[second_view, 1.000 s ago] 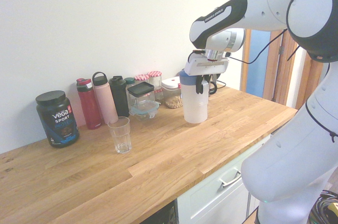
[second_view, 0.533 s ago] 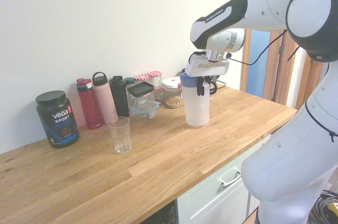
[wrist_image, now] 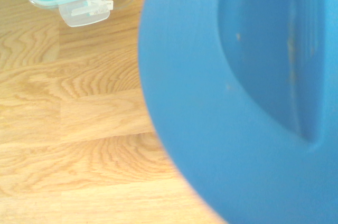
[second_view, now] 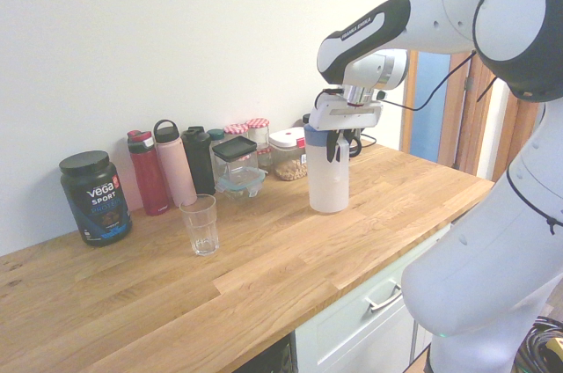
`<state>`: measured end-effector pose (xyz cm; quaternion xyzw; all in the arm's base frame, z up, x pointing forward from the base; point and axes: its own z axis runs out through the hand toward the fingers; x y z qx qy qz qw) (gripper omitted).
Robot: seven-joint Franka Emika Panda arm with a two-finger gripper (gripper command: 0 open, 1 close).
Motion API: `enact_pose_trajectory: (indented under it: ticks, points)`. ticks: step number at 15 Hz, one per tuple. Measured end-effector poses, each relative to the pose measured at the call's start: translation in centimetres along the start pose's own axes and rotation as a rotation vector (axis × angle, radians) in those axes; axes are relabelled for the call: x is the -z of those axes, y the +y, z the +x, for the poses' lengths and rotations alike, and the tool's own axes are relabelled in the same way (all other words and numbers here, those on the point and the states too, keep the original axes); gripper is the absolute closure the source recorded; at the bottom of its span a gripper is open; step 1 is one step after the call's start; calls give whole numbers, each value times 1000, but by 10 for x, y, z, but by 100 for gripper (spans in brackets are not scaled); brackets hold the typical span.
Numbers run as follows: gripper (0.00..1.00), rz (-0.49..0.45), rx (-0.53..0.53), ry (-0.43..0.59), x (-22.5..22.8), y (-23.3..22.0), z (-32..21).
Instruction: Pour me some water
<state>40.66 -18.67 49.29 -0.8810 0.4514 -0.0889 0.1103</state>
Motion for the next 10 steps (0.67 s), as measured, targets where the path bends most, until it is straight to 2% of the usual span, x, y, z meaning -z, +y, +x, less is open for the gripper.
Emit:
enact_pose_trajectory:
  ticks: [6, 10]
  points:
    - [0, -10, 0, -17, 21, 9, -11]
    - [0, -62, 77, -112, 51, 11, -69]
